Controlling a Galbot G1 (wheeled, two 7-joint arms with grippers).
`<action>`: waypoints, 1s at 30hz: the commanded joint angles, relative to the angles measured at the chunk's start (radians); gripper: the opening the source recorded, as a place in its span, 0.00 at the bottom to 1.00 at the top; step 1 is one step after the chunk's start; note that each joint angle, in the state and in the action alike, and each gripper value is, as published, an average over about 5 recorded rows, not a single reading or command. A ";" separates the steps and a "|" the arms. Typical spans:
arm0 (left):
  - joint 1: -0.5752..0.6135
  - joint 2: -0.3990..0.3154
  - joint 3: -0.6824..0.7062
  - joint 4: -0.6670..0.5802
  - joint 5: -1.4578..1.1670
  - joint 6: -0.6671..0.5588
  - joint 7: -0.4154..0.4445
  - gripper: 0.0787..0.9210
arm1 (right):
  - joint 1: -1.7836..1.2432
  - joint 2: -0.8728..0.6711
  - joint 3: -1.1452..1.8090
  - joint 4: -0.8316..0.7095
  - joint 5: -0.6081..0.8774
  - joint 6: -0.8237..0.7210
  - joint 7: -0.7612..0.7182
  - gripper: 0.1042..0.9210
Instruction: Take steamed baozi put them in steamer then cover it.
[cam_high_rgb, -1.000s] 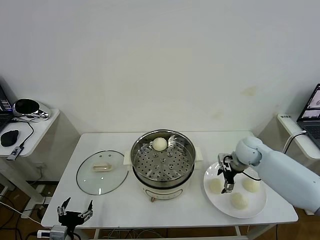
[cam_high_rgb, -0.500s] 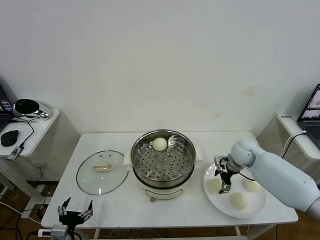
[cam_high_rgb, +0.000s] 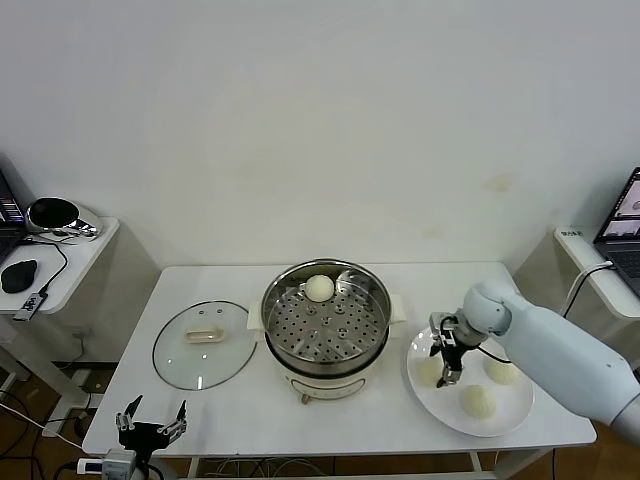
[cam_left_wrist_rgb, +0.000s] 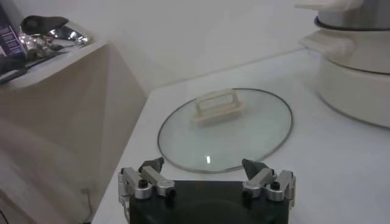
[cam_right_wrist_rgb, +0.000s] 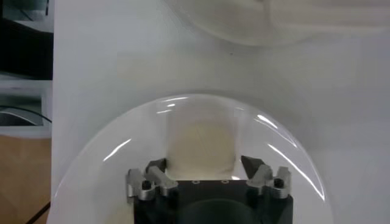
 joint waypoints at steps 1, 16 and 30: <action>0.001 0.000 0.000 -0.002 0.001 0.000 0.000 0.88 | -0.002 0.003 0.000 -0.003 0.003 0.003 0.003 0.55; -0.015 -0.007 0.024 -0.012 0.017 -0.001 -0.001 0.88 | 0.268 -0.232 -0.080 0.142 0.157 -0.038 -0.082 0.54; -0.029 -0.013 0.013 -0.054 0.009 0.001 -0.003 0.88 | 0.871 0.059 -0.468 0.073 0.488 -0.135 -0.128 0.54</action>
